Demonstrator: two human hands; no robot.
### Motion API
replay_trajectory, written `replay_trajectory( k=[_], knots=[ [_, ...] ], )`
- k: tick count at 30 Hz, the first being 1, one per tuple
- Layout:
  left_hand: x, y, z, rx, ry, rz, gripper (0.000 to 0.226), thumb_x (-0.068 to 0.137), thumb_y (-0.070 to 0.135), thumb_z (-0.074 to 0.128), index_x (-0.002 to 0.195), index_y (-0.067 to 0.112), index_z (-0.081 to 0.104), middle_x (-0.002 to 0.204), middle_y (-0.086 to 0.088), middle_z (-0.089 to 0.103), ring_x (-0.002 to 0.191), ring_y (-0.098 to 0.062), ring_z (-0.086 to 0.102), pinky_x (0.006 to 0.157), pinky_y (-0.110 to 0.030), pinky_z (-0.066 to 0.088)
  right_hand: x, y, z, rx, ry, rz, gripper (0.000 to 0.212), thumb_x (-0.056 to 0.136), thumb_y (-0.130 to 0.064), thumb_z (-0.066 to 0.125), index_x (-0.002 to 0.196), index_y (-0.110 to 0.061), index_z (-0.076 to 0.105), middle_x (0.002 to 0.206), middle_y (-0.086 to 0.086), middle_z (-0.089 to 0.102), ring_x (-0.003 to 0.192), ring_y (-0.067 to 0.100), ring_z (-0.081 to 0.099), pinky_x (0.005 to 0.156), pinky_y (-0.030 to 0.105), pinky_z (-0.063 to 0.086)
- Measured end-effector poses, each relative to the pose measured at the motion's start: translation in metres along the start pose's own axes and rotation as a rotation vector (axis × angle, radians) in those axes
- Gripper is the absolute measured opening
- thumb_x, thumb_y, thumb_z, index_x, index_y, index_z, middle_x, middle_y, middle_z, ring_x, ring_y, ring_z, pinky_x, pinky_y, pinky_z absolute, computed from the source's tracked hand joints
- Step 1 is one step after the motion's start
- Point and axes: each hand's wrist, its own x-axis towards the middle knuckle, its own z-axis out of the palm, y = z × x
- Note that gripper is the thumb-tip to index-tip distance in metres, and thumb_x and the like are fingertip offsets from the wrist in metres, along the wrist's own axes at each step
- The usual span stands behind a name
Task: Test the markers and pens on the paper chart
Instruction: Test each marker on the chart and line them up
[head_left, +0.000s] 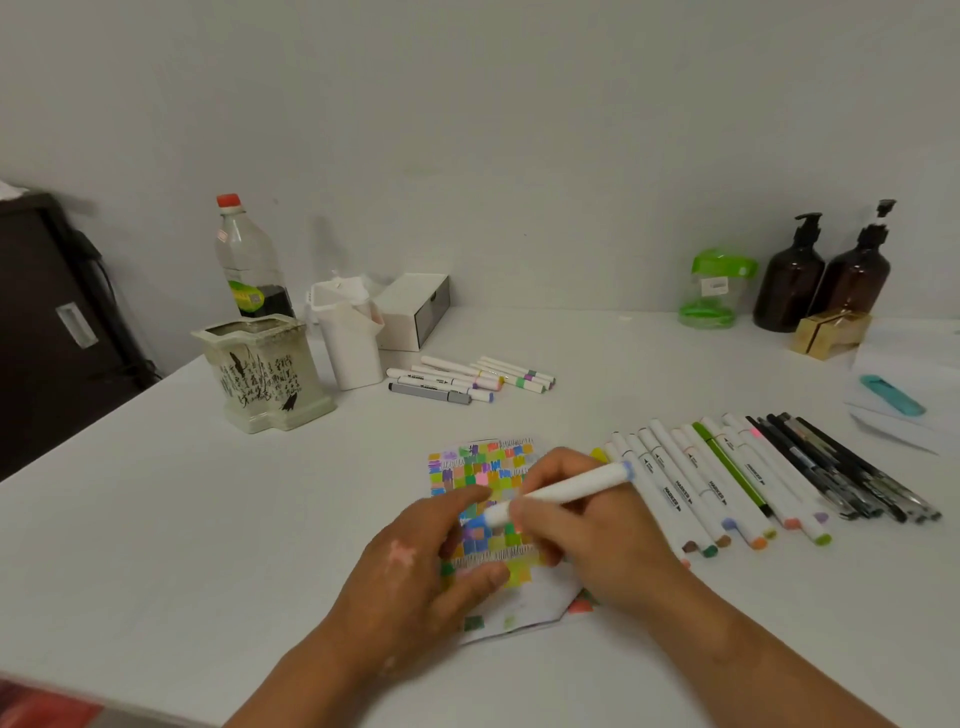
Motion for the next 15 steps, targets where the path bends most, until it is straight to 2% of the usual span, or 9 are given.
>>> replay_trajectory(
  k=[2, 4, 7, 9, 12, 15],
  knots=[
    [0.000, -0.004, 0.001, 0.052, -0.060, -0.040, 0.073, 0.070, 0.088, 0.047, 0.133, 0.052, 0.040, 0.115, 0.037, 0.042, 0.107, 0.012, 0.046, 0.082, -0.003, 0.037, 0.003, -0.003, -0.012, 0.097, 0.101, 0.049, 0.007, 0.072, -0.021, 0.067, 0.069, -0.019, 0.061, 0.053, 0.005, 0.053, 0.049, 0.017, 0.049, 0.045, 0.029, 0.044],
    [0.001, -0.007, 0.003, 0.128, -0.123, -0.023, 0.077, 0.067, 0.093, 0.045, 0.132, 0.051, 0.045, 0.113, 0.034, 0.039, 0.110, 0.008, 0.043, 0.090, -0.009, 0.038, 0.002, -0.007, -0.023, 0.190, 0.113, 0.100, 0.004, 0.071, -0.020, 0.061, 0.069, -0.018, 0.064, 0.055, 0.009, 0.052, 0.051, 0.020, 0.049, 0.044, 0.030, 0.044],
    [0.002, -0.009, 0.006, 0.214, -0.164, -0.023, 0.085, 0.063, 0.098, 0.043, 0.134, 0.052, 0.047, 0.113, 0.027, 0.038, 0.107, 0.002, 0.040, 0.092, -0.017, 0.040, -0.005, -0.006, -0.034, 0.229, 0.010, 0.172, 0.024, 0.070, -0.019, 0.058, 0.083, -0.010, 0.076, 0.063, 0.017, 0.061, 0.056, 0.025, 0.059, 0.049, 0.034, 0.051],
    [0.002, -0.011, 0.008, 0.254, -0.162, -0.018, 0.086, 0.062, 0.100, 0.040, 0.134, 0.053, 0.046, 0.109, 0.025, 0.036, 0.103, 0.000, 0.037, 0.088, -0.016, 0.037, -0.011, -0.006, -0.033, 0.177, -0.063, 0.215, 0.024, 0.069, -0.022, 0.064, 0.084, -0.009, 0.077, 0.068, 0.016, 0.066, 0.059, 0.024, 0.063, 0.052, 0.033, 0.054],
    [0.001, -0.013, 0.010, 0.286, -0.183, -0.020, 0.086, 0.062, 0.100, 0.039, 0.135, 0.055, 0.044, 0.108, 0.026, 0.034, 0.102, -0.001, 0.035, 0.087, -0.017, 0.032, -0.020, -0.006, -0.024, -0.046, -0.065, 0.209, 0.006, 0.074, -0.019, 0.078, 0.072, -0.018, 0.073, 0.058, 0.004, 0.062, 0.049, 0.016, 0.058, 0.045, 0.025, 0.048],
    [0.001, -0.014, 0.009, 0.282, -0.188, -0.025, 0.084, 0.062, 0.098, 0.041, 0.134, 0.054, 0.046, 0.108, 0.025, 0.036, 0.102, -0.001, 0.036, 0.087, -0.018, 0.032, -0.022, 0.001, -0.019, -0.183, 0.000, 0.177, 0.022, 0.084, -0.008, 0.076, 0.069, -0.023, 0.072, 0.052, -0.003, 0.061, 0.045, 0.009, 0.058, 0.043, 0.020, 0.047]
  ],
)
